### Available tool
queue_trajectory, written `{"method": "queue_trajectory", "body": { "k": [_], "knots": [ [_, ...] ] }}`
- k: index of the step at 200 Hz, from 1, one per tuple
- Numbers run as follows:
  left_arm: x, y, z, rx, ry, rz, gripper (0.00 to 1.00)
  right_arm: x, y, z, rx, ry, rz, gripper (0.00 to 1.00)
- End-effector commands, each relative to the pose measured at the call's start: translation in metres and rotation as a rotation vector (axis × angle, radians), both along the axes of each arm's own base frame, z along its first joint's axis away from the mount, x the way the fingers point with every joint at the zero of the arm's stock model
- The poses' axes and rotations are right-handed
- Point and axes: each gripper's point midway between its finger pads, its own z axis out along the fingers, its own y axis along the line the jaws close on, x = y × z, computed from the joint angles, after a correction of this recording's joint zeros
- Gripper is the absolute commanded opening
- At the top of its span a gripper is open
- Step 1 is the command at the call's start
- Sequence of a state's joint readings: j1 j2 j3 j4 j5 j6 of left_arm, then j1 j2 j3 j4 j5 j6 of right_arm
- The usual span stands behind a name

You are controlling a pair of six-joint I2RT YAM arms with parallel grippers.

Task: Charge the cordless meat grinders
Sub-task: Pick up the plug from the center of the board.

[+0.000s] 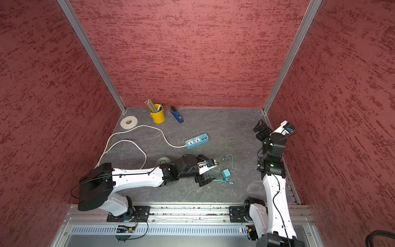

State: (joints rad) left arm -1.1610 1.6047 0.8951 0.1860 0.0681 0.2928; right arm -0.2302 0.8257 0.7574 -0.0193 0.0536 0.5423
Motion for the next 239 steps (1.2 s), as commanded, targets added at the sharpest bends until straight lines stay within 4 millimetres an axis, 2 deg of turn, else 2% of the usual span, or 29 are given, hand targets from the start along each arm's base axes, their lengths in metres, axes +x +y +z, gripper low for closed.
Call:
{"method": "queue_trajectory", "body": {
  "k": [1,34,66,132,193,239],
  "knots": [
    [-0.007,-0.024,-0.008,0.013,0.035,-0.009,1.0,-0.012,-0.002,0.027,-0.017,-0.057,-0.021,1.0],
    [-0.015,-0.054,-0.036,0.085,0.078,-0.038,0.99,-0.017,-0.001,0.034,-0.036,-0.066,-0.026,1.0],
    [-0.007,-0.068,-0.057,0.129,0.088,-0.02,0.95,-0.018,0.0,0.034,-0.041,-0.06,-0.017,1.0],
    [0.022,-0.067,-0.088,0.191,0.136,0.059,0.87,-0.018,0.004,0.039,-0.044,-0.069,0.001,1.0],
    [0.032,-0.071,-0.108,0.224,0.157,0.071,0.79,-0.013,0.005,0.033,-0.032,-0.056,0.017,1.0],
    [0.038,-0.073,-0.114,0.218,0.165,0.073,0.71,-0.01,0.007,0.031,-0.034,-0.048,0.027,1.0]
  ]
}}
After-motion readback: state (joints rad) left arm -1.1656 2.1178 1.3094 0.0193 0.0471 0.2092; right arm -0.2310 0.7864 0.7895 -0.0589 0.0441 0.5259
